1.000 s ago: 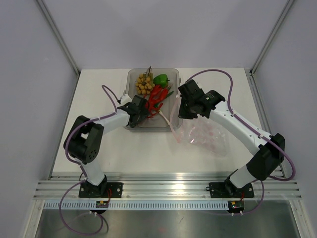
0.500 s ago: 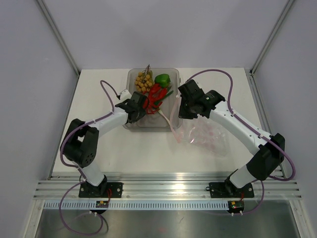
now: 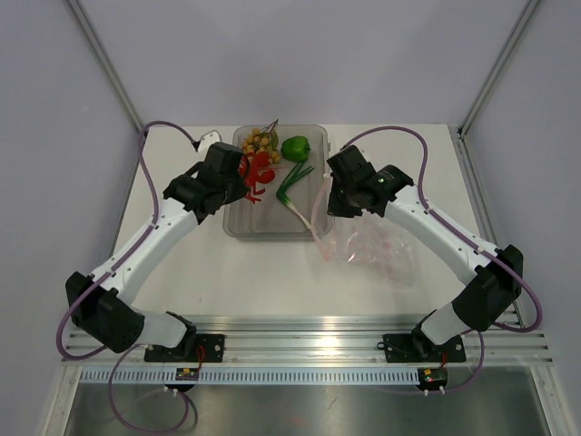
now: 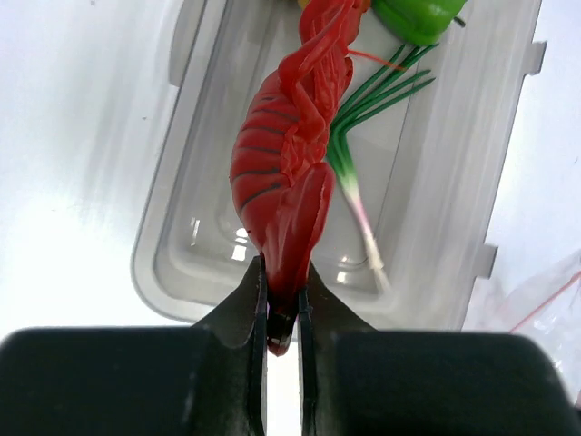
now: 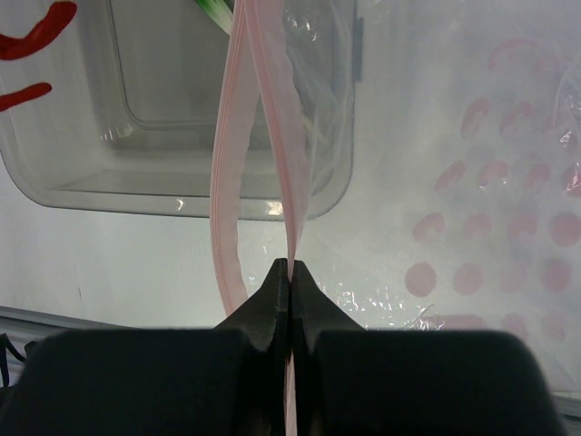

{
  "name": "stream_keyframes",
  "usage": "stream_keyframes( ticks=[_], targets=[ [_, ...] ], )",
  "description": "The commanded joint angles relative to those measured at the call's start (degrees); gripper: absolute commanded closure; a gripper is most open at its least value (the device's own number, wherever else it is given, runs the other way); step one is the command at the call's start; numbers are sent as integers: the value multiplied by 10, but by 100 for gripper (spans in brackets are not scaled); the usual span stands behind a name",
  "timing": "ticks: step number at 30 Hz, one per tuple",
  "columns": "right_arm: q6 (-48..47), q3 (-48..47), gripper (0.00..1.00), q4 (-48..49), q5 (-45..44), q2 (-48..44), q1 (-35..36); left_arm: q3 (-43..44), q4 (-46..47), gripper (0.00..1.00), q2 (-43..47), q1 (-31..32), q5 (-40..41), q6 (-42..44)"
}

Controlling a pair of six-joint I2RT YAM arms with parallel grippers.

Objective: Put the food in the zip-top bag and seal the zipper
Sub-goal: Pick up the fake lobster from the bin.

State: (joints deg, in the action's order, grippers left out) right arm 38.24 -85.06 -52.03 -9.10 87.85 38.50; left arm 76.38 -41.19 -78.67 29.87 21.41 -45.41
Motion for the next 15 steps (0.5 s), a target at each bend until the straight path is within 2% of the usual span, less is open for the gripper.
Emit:
stream_keyframes(
  ticks=[1, 8, 15],
  targets=[
    [-1, -5, 100, 23, -2, -19, -2, 20, -27, 100, 31, -2, -29, 67],
    [-3, 1, 100, 26, -1, -26, -3, 42, -30, 100, 34, -2, -121, 124],
    [-11, 9, 100, 27, -5, -29, -2, 102, -107, 100, 56, -3, -189, 210]
  ],
)
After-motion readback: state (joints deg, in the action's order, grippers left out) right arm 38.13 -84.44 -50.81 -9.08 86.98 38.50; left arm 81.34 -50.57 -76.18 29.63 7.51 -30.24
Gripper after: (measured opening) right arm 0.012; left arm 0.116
